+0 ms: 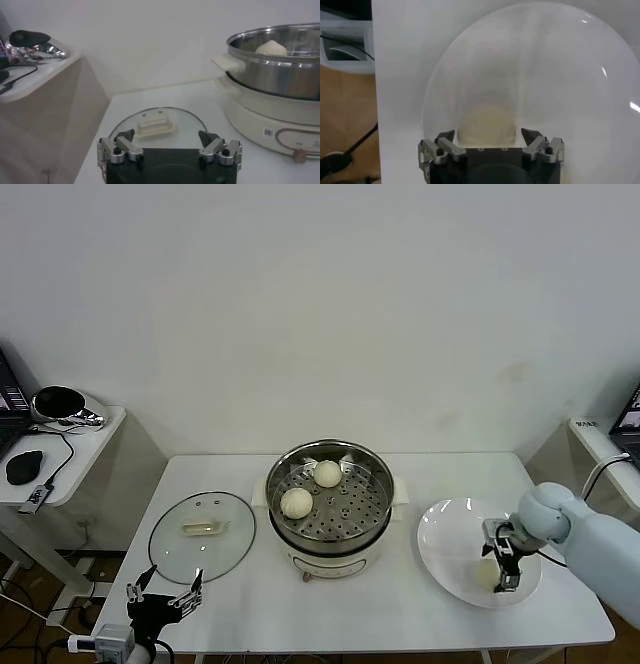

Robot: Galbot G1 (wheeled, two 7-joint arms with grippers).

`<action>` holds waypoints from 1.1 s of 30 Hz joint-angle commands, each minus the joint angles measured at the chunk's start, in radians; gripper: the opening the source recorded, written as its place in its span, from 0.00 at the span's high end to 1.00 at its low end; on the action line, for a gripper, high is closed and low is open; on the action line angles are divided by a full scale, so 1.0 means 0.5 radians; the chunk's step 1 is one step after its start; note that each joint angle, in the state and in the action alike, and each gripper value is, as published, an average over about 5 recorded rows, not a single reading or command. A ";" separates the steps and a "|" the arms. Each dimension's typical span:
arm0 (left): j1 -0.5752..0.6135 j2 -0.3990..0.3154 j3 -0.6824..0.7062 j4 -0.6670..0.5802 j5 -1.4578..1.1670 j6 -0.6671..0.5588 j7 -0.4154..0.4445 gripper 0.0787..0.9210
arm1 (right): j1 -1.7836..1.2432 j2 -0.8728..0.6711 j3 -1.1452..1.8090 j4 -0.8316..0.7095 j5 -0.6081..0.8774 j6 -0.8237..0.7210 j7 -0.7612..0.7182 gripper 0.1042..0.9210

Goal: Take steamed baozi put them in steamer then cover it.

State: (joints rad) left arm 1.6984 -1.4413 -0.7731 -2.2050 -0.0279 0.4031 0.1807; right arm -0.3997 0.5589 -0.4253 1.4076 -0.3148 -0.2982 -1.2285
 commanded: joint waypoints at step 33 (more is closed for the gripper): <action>-0.047 -0.010 -0.032 -0.040 -0.020 -0.011 -0.034 0.12 | 2.096 0.821 -1.189 -0.268 1.020 0.611 -0.278 0.47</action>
State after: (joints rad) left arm 1.6741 -1.4450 -0.7843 -2.2237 -0.0340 0.3979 0.1655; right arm 0.4048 0.7502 -0.8793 1.3524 0.0525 -0.2632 -1.3274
